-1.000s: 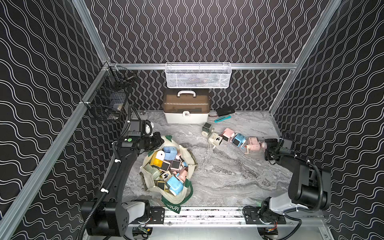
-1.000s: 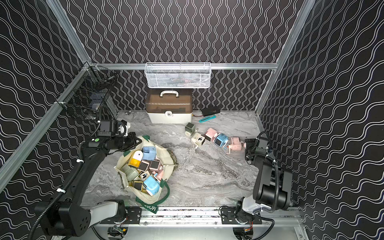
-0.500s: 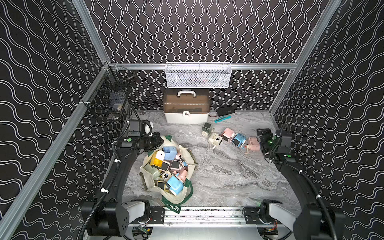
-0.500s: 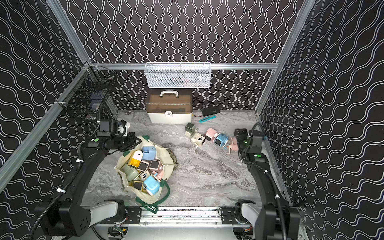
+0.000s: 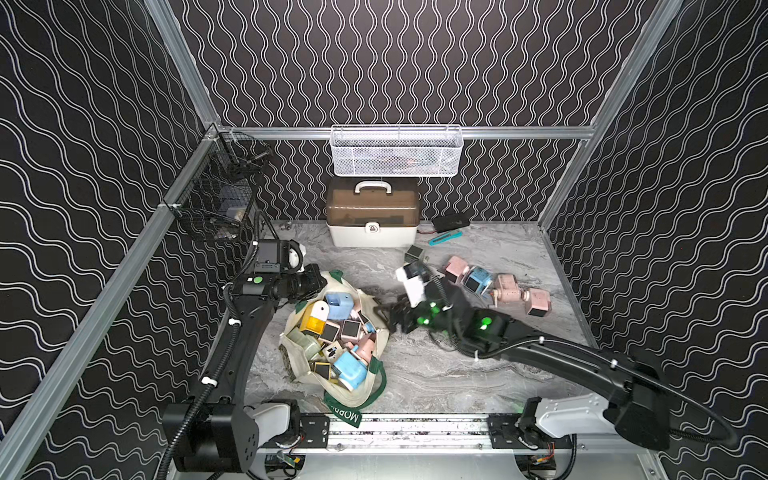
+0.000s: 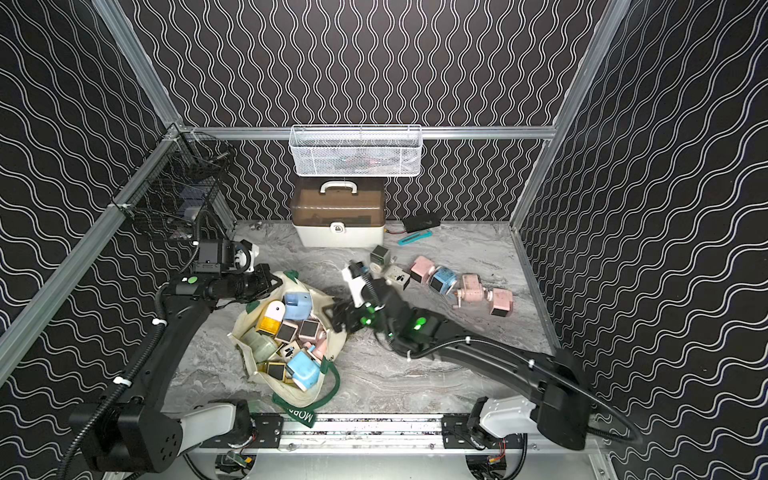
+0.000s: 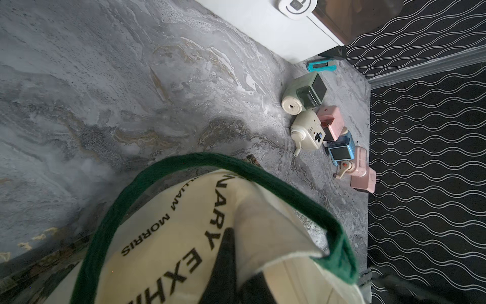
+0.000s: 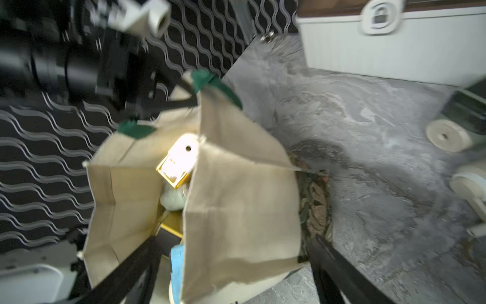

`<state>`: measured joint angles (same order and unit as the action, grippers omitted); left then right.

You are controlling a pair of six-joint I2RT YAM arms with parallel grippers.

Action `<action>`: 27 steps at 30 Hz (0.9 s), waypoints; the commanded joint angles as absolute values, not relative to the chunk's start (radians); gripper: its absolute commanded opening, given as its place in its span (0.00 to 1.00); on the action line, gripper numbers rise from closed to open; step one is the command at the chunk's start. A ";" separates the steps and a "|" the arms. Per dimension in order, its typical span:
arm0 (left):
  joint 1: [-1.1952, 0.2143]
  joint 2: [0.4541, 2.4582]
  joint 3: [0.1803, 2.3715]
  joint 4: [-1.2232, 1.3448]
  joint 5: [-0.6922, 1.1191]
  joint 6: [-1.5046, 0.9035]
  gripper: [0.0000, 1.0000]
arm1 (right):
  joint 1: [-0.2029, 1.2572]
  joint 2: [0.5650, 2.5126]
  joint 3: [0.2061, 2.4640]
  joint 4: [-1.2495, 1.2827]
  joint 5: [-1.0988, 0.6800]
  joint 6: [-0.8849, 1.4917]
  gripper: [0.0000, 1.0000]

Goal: Take out the pencil sharpeners from the tote bags
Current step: Adjust the canvas bag at the center of the board.

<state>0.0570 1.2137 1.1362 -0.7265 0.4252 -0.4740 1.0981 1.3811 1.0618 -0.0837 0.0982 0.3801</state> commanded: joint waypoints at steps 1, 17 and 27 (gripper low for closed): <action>0.061 1.212 1.138 -0.686 0.422 -0.476 0.00 | 1.196 1.453 1.109 -0.116 0.312 0.255 0.90; 0.063 1.211 1.139 -0.676 0.446 -0.487 0.00 | 1.243 1.666 1.199 -0.177 0.660 0.233 0.42; -0.007 1.270 1.205 -0.645 0.400 -0.528 0.00 | 1.135 1.551 1.065 -0.096 0.541 0.325 0.07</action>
<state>0.0216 1.2560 1.1622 -0.6998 0.4526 -0.5076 1.1603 1.5852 1.0996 -0.1329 0.5510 0.2821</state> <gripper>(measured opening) 0.061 0.092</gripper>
